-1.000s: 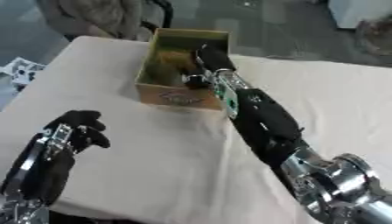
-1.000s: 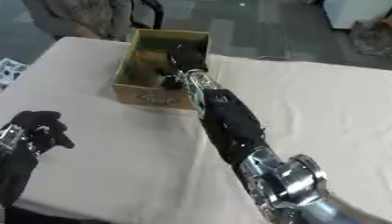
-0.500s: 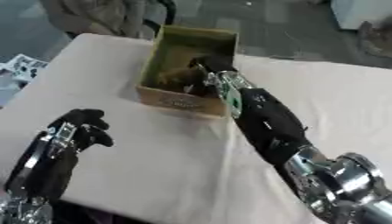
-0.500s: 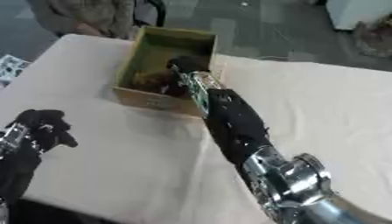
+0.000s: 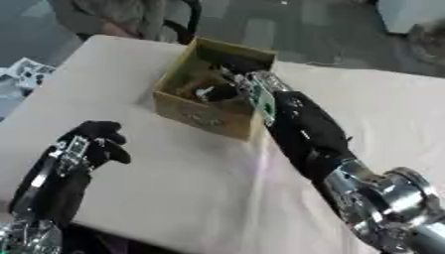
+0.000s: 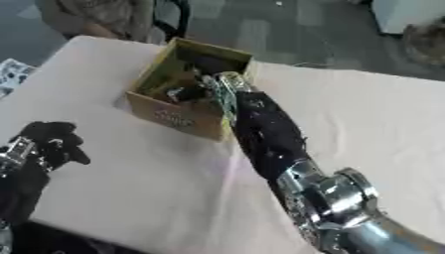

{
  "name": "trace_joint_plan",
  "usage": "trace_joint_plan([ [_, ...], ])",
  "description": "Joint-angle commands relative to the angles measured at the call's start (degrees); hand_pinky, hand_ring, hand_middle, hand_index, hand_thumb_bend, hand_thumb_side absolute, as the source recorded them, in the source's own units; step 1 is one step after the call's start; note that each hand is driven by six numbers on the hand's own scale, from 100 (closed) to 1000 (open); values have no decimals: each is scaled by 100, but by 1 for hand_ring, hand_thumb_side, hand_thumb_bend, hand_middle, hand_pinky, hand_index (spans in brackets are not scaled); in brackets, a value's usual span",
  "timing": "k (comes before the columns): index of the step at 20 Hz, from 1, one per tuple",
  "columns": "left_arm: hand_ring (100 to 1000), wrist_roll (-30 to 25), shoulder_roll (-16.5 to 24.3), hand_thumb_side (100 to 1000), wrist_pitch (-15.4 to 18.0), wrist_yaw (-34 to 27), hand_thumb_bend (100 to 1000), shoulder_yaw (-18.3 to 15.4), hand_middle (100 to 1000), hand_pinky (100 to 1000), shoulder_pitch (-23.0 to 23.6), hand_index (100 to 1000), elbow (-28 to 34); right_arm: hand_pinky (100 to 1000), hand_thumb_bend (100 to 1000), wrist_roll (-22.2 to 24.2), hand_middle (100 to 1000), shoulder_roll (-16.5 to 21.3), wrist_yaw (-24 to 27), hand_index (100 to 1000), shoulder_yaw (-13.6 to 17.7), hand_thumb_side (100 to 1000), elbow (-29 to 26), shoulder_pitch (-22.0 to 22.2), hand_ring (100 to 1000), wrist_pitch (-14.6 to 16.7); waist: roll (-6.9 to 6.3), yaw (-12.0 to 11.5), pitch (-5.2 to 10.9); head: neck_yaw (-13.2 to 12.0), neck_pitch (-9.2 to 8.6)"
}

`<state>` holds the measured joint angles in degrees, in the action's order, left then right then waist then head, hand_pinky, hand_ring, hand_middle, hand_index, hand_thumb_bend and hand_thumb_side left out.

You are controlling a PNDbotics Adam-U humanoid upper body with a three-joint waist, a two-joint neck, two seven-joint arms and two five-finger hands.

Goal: Pick up objects on the table and place them in the box.

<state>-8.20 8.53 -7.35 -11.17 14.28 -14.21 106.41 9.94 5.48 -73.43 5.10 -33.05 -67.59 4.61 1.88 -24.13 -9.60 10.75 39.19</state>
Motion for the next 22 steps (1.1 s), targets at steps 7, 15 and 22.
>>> trace_joint_plan([
  [7, 522, 113, 96, 734, 52, 33, 100, -124, 545, 579, -14, 708, 47, 731, 100, -458, 780, 439, 2763, 824, -191, 306, -1292, -116, 784, 820, 62, 349, 43, -261, -70],
  [15, 522, 303, 201, 741, 114, 130, 100, -286, 546, 580, 102, 708, 9, 639, 100, 330, 665, 1208, 6625, 747, -613, 116, -3165, 510, 681, 972, 144, 683, 3, -538, -88],
  [22, 533, 377, 246, 744, 148, 158, 100, -362, 551, 580, 147, 705, 2, 605, 100, 157, 608, 1630, 8325, 693, -558, 154, -4571, 1429, 627, 459, 150, 901, -44, -714, -120],
])
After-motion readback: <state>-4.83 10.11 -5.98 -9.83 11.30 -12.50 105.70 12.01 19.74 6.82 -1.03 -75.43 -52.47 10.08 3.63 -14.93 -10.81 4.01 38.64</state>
